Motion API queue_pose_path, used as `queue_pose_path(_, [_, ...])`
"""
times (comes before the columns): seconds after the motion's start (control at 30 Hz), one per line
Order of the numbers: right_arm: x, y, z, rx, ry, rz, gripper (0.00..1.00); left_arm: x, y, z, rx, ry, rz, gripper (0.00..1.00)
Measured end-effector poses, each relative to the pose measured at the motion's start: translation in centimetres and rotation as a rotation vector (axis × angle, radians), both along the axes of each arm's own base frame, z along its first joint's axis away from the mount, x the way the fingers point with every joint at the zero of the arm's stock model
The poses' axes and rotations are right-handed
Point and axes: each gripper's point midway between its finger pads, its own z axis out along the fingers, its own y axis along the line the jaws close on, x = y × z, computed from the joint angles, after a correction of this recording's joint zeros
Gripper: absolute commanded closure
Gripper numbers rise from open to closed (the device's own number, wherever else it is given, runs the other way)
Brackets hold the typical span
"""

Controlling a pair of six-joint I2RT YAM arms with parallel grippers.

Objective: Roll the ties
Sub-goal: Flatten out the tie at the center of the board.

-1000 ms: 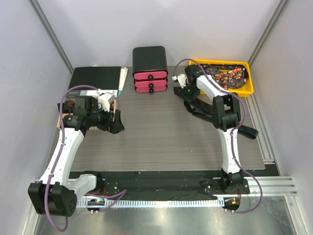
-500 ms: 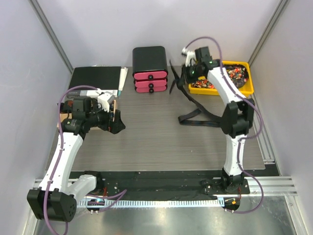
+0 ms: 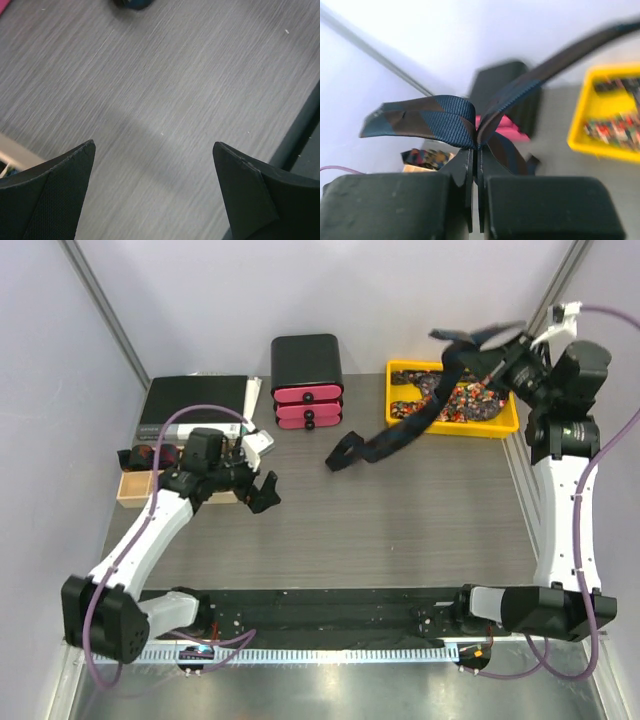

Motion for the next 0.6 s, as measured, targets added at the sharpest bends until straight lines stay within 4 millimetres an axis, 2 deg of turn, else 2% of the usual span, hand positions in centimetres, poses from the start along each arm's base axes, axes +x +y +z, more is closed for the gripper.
queue_pose_path(0.13, [1.5, -5.1, -8.6, 0.061, 0.213, -0.138, 0.99, 1.2, -1.7, -3.2, 0.048, 0.045, -0.053, 0.00])
queue_pose_path(0.17, [2.3, -6.7, -12.0, 0.086, 0.300, -0.183, 0.99, 1.3, -2.0, -3.8, 0.055, 0.054, -0.065, 0.00])
queue_pose_path(0.23, [2.6, -8.9, -17.4, 0.129, 0.447, -0.244, 0.99, 1.6, -2.9, -5.1, 0.076, 0.057, -0.104, 0.00])
queue_pose_path(0.3, [2.1, -9.9, -20.5, 0.167, 0.545, -0.278, 0.99, 1.8, -3.7, -6.0, 0.094, 0.048, -0.148, 0.00])
queue_pose_path(0.33, [1.9, -10.0, -21.4, 0.187, 0.573, -0.286, 0.99, 1.8, -4.2, -6.5, 0.105, 0.035, -0.178, 0.00])
queue_pose_path(0.4, [1.6, -9.6, -21.6, 0.208, 0.584, -0.273, 0.99, 1.9, -5.1, -7.2, 0.133, -0.011, -0.258, 0.00])
queue_pose_path(0.53, [1.6, -8.8, -19.9, 0.208, 0.528, -0.240, 0.99, 2.6, -7.5, -8.7, 0.193, -0.146, -0.482, 0.07])
queue_pose_path(0.6, [1.4, -8.6, -19.1, 0.203, 0.503, -0.234, 0.99, 3.7, -9.3, -9.4, 0.215, -0.216, -0.589, 0.09])
